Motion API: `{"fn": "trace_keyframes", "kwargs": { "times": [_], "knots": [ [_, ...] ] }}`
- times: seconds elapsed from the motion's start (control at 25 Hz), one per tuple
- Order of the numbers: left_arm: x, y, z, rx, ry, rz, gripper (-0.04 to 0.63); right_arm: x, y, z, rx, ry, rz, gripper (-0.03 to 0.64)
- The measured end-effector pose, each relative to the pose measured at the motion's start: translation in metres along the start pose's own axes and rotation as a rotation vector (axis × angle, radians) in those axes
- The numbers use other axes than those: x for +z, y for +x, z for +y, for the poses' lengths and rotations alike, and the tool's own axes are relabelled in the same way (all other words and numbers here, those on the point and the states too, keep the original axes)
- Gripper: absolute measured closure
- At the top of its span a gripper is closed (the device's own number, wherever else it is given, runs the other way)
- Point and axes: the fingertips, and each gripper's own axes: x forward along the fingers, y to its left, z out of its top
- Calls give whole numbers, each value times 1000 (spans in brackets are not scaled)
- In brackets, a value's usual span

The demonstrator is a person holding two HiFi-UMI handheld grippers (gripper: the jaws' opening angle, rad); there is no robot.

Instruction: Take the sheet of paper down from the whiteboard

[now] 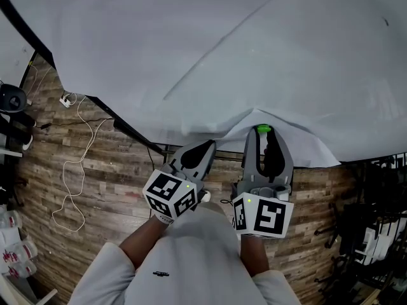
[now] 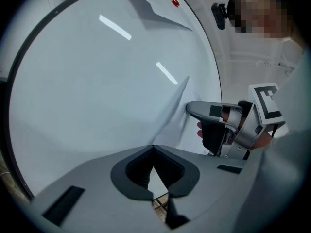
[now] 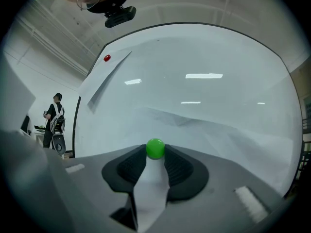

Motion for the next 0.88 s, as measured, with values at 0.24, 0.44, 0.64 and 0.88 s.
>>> {"fn": "trace_keyframes", "kwargs": {
  "times": [0.24, 0.44, 0.64, 0.88],
  "knots": [
    [2, -7, -2, 0, 5, -16, 591, -2, -12, 1, -2, 16, -3, 489],
    [-2, -6, -10, -12, 20, -6, 591, -8, -29, -10, -21, 25, 0, 488],
    [-6, -9, -19, -32, 42, 13, 591, -11, -52, -17, -30, 24, -23, 488],
    [-7, -13, -31, -54, 54, 24, 591, -17, -80, -30, -61, 12, -50, 488]
  ]
}}
